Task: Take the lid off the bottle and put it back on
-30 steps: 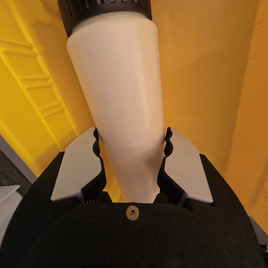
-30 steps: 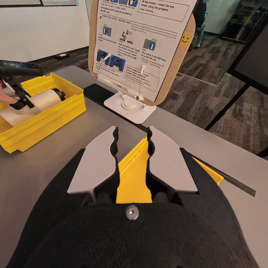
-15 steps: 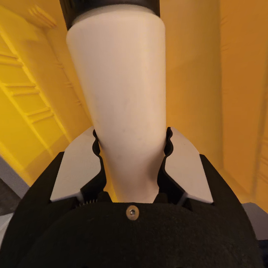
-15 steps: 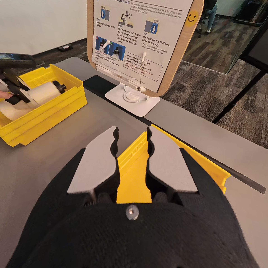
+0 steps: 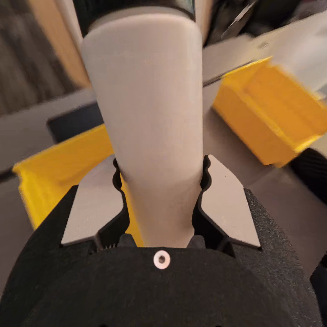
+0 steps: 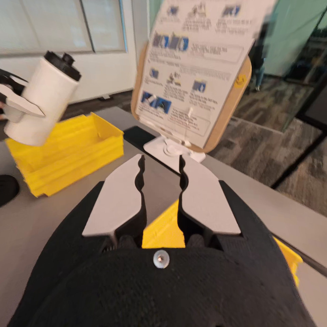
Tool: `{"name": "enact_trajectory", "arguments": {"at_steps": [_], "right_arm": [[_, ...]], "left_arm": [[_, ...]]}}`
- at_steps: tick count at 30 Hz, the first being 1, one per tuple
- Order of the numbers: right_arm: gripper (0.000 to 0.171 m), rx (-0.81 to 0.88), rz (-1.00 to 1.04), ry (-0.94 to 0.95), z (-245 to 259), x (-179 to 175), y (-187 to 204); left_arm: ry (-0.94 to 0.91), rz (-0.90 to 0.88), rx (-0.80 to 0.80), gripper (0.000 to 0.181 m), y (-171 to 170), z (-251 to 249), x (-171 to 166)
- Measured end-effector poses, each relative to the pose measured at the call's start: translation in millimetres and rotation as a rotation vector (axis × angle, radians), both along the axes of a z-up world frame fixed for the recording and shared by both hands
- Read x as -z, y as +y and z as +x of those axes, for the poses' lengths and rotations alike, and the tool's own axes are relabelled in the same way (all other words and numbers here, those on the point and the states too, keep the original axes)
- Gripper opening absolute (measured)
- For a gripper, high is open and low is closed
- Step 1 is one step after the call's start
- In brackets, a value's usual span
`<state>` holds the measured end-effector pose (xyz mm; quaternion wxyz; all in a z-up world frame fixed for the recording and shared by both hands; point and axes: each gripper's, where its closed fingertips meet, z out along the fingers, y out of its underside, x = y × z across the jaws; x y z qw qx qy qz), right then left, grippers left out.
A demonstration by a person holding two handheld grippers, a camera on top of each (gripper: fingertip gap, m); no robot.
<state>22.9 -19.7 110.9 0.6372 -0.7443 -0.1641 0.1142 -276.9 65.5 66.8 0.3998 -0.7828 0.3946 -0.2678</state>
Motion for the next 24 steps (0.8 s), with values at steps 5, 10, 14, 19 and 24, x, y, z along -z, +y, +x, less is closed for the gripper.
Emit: {"name": "enact_trajectory", "arguments": {"at_steps": [5, 10, 14, 19, 24], "right_arm": [[0.046, -0.309, 0.192, 0.222, -50.9, -43.1, -32.8], [0.061, -0.502, 0.154, 0.305, -88.1, -49.0, -53.0], [0.082, -0.47, -0.019, 0.196, -108.4, -14.1, -39.9], [0.079, -0.333, -0.211, 0.085, -111.6, 36.9, -10.6], [0.07, -0.352, -0.215, 0.043, -125.3, 51.7, -2.1]], "left_arm": [[-0.262, 0.197, 0.245, 0.09, -79.8, 89.6, -35.6], [-0.31, 0.322, 0.306, 0.09, -116.2, 159.6, 17.1], [-0.298, 0.402, 0.323, 0.089, -116.4, 190.0, 63.0], [-0.305, 0.357, 0.334, 0.088, -110.5, 196.4, 99.0], [-0.331, 0.314, 0.322, 0.088, -106.8, 190.0, 114.4]]}}
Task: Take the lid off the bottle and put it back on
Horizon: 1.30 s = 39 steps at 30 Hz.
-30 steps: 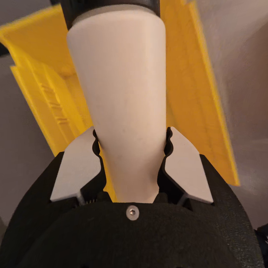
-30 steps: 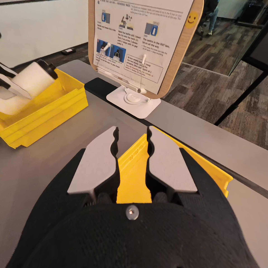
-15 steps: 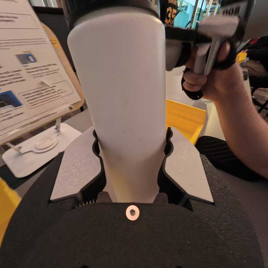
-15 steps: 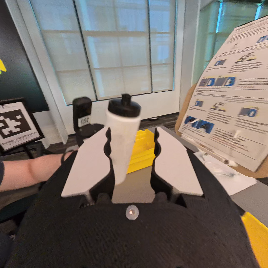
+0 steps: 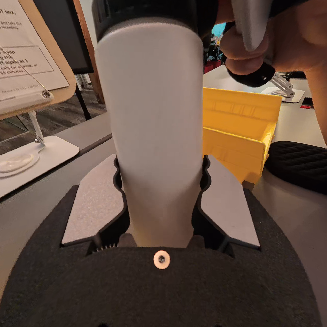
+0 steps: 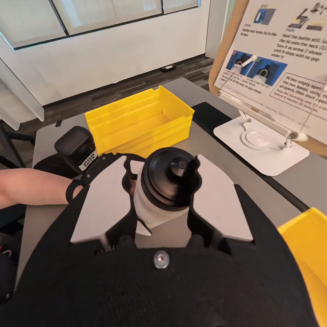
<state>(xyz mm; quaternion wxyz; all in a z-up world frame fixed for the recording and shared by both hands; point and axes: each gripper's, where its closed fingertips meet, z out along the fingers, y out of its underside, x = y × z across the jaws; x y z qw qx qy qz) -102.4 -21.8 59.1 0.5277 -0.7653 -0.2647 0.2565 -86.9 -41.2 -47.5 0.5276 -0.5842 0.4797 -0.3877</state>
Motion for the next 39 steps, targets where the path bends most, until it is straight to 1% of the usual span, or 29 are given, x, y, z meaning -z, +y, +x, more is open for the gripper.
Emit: {"name": "enact_trajectory", "arguments": {"at_steps": [1, 4, 5, 8, 9, 11, 13, 17, 19, 23, 26, 29, 33, 35, 36, 39], "right_arm": [[0.07, 0.0, 0.018, -0.021, -1.7, 0.4, 0.7], [0.069, 0.086, 0.04, -0.125, 10.8, 5.0, 6.9], [0.073, 0.091, 0.035, -0.119, 12.3, 5.8, 7.3], [0.073, 0.065, -0.063, -0.057, 10.8, 15.1, 5.8], [0.076, 0.062, -0.086, -0.045, 11.2, 18.3, 6.4], [0.077, 0.043, -0.153, 0.01, 8.4, 23.8, 4.9], [0.077, 0.044, -0.164, 0.017, 8.7, 26.1, 5.7], [0.076, 0.023, -0.076, -0.083, -0.7, 24.4, 3.6], [0.076, 0.002, -0.042, -0.14, -9.7, 23.5, 0.0], [0.077, -0.034, -0.005, -0.196, -22.4, 22.9, -5.2], [0.077, -0.077, 0.029, -0.218, -32.0, 23.1, -10.0], [0.077, -0.065, 0.045, -0.259, -34.6, 23.6, -11.0], [0.081, 0.004, -0.039, -0.219, -33.2, 26.8, -9.4], [0.078, 0.023, -0.098, -0.173, -34.9, 30.4, -10.2], [0.076, 0.017, -0.108, -0.157, -38.3, 31.6, -10.9], [0.076, 0.03, -0.094, -0.168, -41.6, 32.3, -9.9]], "left_arm": [[-0.016, -0.004, 0.0, 0.088, 0.2, -0.8, -1.7], [-0.047, 0.017, -0.014, 0.087, 0.8, -3.8, -6.6], [-0.044, 0.02, -0.013, 0.087, 0.1, -4.0, -5.9], [-0.043, 0.031, -0.017, 0.087, 0.6, -4.7, -1.1], [-0.045, 0.036, -0.02, 0.087, 0.9, -4.9, 0.4], [-0.06, 0.03, -0.011, 0.087, 0.0, -4.4, 2.1], [-0.057, 0.021, -0.005, 0.087, 0.0, -3.6, 5.1], [-0.03, 0.04, -0.037, 0.087, 4.7, -5.0, 5.7], [-0.022, 0.035, -0.01, 0.089, 3.2, -4.5, 2.2], [-0.027, 0.034, 0.062, 0.106, -0.8, -3.1, -3.2], [-0.027, 0.023, 0.113, 0.103, -2.7, -2.4, -4.8], [-0.032, 0.035, 0.131, 0.102, -3.5, -3.6, -4.2], [-0.108, 0.025, 0.088, 0.101, -1.1, -5.9, -6.8], [-0.1, 0.022, 0.071, 0.102, 1.0, -5.7, -4.9], [-0.099, 0.018, 0.063, 0.101, 1.9, -6.2, -4.1], [-0.092, 0.02, 0.043, 0.101, 2.3, -7.9, -3.5]]}}
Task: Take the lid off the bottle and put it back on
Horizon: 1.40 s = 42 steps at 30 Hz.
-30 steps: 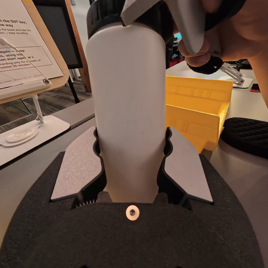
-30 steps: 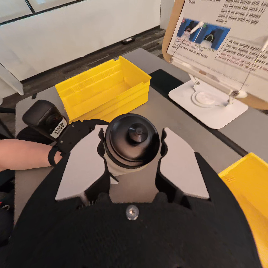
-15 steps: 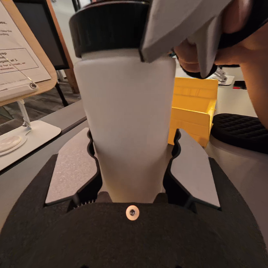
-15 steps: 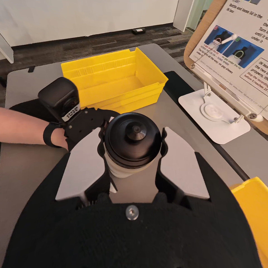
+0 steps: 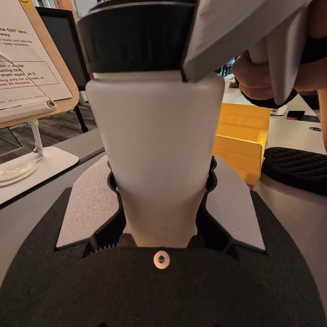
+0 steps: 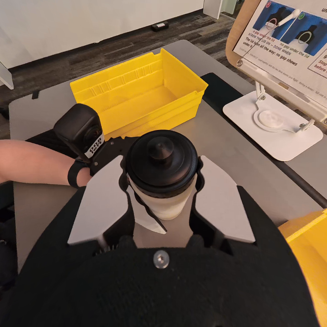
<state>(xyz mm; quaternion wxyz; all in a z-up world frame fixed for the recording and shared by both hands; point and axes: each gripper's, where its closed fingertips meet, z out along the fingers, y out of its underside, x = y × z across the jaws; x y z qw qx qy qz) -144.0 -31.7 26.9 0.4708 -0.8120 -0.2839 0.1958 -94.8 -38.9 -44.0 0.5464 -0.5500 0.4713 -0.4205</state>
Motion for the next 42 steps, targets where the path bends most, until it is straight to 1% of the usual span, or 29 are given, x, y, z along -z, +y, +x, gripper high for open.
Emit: {"name": "enact_trajectory", "arguments": {"at_steps": [4, 13, 21, 23, 26, 27, 28, 30, 32, 35, 39, 40, 42], "right_arm": [[0.075, -0.035, 0.007, -0.055, 1.7, 1.1, -1.9], [0.075, -0.084, 0.024, -0.059, 6.1, 1.7, -0.2], [0.075, -0.174, 0.039, -0.051, 8.5, 1.6, -3.4], [0.075, -0.227, 0.045, -0.059, 8.9, 1.7, -7.6], [0.075, -0.401, 0.075, -0.026, 5.8, 0.2, -23.5], [0.075, -0.473, 0.103, -0.014, 4.7, -0.6, -31.0], [0.075, -0.51, 0.121, 0.002, 5.3, -1.3, -35.4], [0.076, -0.483, 0.084, 0.012, 8.2, -1.0, -34.0], [0.088, -0.382, 0.103, -0.004, 10.4, -6.9, -22.9], [0.091, -0.27, 0.117, -0.016, 8.9, -14.9, -15.9], [0.087, -0.146, 0.005, -0.037, 6.6, -5.4, -13.7], [0.078, -0.151, -0.016, -0.029, 3.8, -5.0, -15.9], [0.077, -0.174, -0.007, -0.053, 4.0, -4.5, -17.6]], "left_arm": [[0.03, -0.003, 0.008, 0.1, 0.0, 0.6, 1.8], [0.062, -0.016, 0.027, 0.098, 1.3, 3.8, 3.6], [0.078, -0.019, 0.077, 0.097, -3.4, 7.0, 4.3], [0.087, -0.007, 0.115, 0.097, -8.7, 8.1, 4.7], [0.096, 0.014, 0.237, 0.098, -26.6, 9.6, 4.6], [0.108, 0.037, 0.249, 0.098, -31.0, 10.1, 5.0], [0.126, 0.047, 0.232, 0.099, -31.6, 10.8, 5.8], [0.153, 0.014, 0.189, 0.099, -29.3, 11.8, 7.6], [0.149, -0.015, 0.162, 0.099, -27.7, 11.4, 7.7], [0.168, -0.021, 0.114, 0.1, -25.6, 9.6, 8.6], [0.176, -0.034, 0.031, 0.1, -20.3, 8.4, 9.0], [0.18, -0.038, 0.024, 0.1, -19.7, 8.2, 9.1], [0.184, -0.025, 0.058, 0.1, -23.1, 8.6, 9.3]]}}
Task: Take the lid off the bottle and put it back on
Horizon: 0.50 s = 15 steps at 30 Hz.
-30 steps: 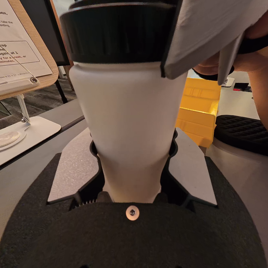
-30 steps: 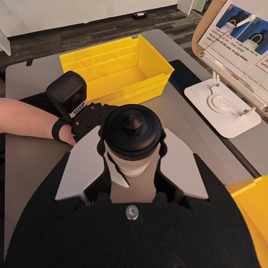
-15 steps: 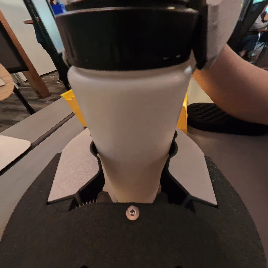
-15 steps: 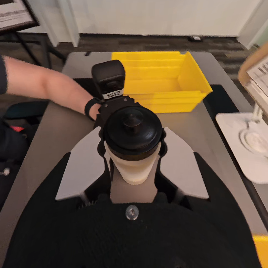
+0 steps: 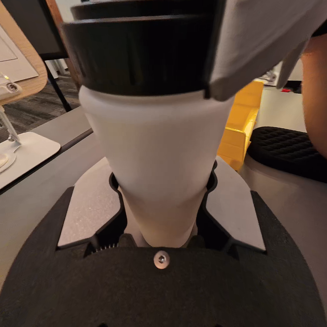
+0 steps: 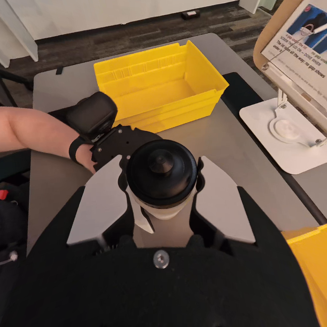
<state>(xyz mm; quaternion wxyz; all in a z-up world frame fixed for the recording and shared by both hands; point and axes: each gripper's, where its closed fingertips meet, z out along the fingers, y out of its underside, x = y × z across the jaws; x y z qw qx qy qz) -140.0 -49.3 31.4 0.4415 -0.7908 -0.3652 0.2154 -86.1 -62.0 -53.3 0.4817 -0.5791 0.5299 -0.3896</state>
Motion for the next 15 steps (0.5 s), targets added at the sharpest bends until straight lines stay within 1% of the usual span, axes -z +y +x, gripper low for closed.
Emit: {"name": "enact_trajectory", "arguments": {"at_steps": [2, 4, 5, 7, 9, 10, 11, 13, 15], "right_arm": [[0.078, -0.107, 0.014, -0.026, -2.1, 0.2, -10.1], [0.077, -0.246, 0.07, -0.061, -4.5, 0.4, -23.7], [0.078, -0.313, 0.107, -0.08, -3.8, 2.0, -29.9], [0.078, -0.362, 0.141, -0.056, -1.5, 1.9, -32.7], [0.077, -0.324, 0.113, -0.03, 2.1, 2.6, -26.1], [0.079, -0.276, 0.108, -0.037, 5.3, 3.3, -19.3], [0.086, -0.217, 0.11, -0.044, 8.2, 2.6, -11.7], [0.088, -0.138, 0.093, -0.021, 8.0, -2.5, -5.5], [0.087, -0.059, 0.038, 0.033, 5.4, -6.6, -2.1]], "left_arm": [[0.001, 0.022, 0.084, 0.1, -9.5, 0.5, -0.2], [0.025, 0.048, 0.159, 0.1, -20.3, 0.3, 0.6], [0.042, 0.055, 0.172, 0.1, -23.7, 0.4, 1.3], [0.071, 0.058, 0.098, 0.1, -20.6, 1.5, 2.3], [0.09, 0.031, -0.043, 0.1, -9.4, 0.0, 3.8], [0.093, 0.014, -0.114, 0.1, -2.4, -2.5, 4.0], [0.09, 0.004, -0.173, 0.1, 3.6, -5.4, 4.0], [0.077, 0.007, -0.248, 0.1, 12.6, -10.8, 3.3], [0.064, 0.003, -0.282, 0.1, 17.2, -13.5, 2.7]]}}
